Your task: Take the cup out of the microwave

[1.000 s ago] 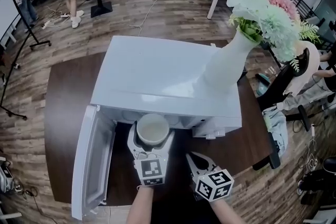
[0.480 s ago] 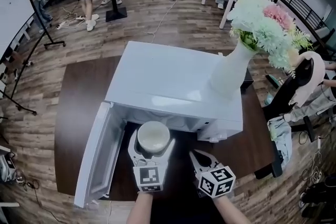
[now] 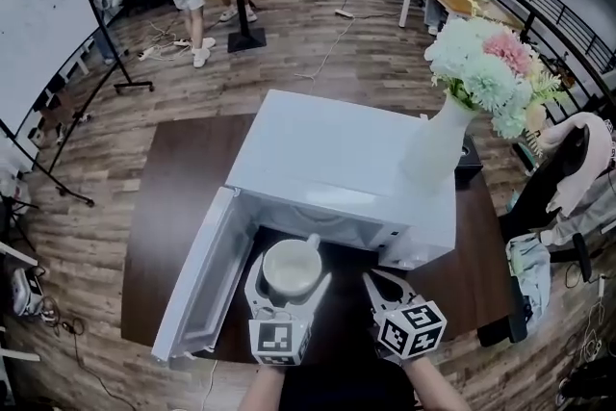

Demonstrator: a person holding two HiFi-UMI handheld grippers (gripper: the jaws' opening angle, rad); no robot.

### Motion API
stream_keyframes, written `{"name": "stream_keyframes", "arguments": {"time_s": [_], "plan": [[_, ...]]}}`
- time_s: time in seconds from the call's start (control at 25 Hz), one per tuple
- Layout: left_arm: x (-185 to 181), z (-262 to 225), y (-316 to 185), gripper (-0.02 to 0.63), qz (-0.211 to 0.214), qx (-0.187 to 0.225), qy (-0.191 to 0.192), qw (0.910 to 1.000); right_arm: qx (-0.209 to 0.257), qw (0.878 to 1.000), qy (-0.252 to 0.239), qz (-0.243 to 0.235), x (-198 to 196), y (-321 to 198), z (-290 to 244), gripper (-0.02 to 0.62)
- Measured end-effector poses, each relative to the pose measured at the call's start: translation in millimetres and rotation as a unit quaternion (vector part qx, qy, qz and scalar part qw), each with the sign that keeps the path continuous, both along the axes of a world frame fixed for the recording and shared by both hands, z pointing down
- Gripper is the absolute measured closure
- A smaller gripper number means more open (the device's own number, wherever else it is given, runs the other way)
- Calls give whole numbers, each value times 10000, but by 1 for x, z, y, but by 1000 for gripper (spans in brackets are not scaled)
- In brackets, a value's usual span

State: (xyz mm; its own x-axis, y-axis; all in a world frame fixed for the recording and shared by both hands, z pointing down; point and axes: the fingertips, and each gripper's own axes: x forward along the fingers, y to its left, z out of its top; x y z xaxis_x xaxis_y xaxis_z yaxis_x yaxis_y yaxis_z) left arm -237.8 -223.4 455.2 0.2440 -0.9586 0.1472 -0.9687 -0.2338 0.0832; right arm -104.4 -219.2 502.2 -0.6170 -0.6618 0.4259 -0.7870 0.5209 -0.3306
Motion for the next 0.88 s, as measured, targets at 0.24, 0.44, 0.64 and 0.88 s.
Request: {"name": "stream_keyframes", "arguments": {"time_s": [0.24, 0.44, 0.64, 0.88], "plan": [[-15, -21, 17, 91, -51, 152, 17, 9999, 639, 9975, -132, -258, -7, -3, -38, 600], [-22, -33, 30, 91, 13, 303, 126, 9995, 1634, 9839, -21, -727, -16, 1, -69, 600], [-23, -40, 38, 91, 87, 338, 209, 9992, 1786, 9803, -156, -830, -16, 7, -76, 601], [-26, -39, 39, 91, 7, 349, 269, 9990, 1836, 9802, 20, -745, -12, 11, -72, 601]]}}
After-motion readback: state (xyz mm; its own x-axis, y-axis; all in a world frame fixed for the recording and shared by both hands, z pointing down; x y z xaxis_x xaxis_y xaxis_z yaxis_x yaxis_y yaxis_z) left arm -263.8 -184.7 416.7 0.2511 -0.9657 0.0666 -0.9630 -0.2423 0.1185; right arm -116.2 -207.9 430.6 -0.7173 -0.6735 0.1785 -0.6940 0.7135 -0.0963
